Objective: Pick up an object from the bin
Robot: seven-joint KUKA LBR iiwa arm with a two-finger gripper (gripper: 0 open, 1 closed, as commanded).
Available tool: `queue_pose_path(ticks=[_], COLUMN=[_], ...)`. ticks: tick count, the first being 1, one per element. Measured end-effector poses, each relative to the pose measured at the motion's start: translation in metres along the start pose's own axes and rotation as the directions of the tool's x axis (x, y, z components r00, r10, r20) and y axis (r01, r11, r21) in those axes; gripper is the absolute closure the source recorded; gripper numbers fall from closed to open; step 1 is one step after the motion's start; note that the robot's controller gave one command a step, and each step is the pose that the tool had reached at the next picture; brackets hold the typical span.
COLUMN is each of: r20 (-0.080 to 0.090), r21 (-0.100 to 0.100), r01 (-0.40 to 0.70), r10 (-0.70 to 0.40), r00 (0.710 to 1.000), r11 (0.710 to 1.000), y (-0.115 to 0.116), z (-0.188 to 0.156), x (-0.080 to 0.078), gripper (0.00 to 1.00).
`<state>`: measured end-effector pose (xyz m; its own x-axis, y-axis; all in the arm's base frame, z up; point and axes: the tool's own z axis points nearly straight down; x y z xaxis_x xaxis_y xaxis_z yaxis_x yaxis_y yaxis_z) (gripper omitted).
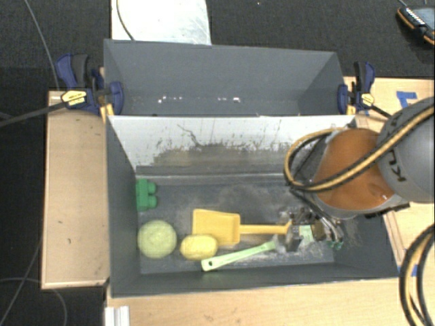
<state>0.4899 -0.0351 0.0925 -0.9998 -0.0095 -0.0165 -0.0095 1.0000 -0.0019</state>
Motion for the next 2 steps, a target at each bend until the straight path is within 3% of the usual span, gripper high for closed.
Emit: queue_pose_path(ticks=[1, 2], r20=[0.009, 0.005], r21=[0.000, 0.001], r01=[-0.003, 0.037], r10=[0.003, -0.037], r00=[1.000, 0.999], r11=[1.000, 0.999], y=[0.012, 0.002], z=[-0.090, -0.177], x=[-0.002, -0.022], gripper=[1.00, 1.00])
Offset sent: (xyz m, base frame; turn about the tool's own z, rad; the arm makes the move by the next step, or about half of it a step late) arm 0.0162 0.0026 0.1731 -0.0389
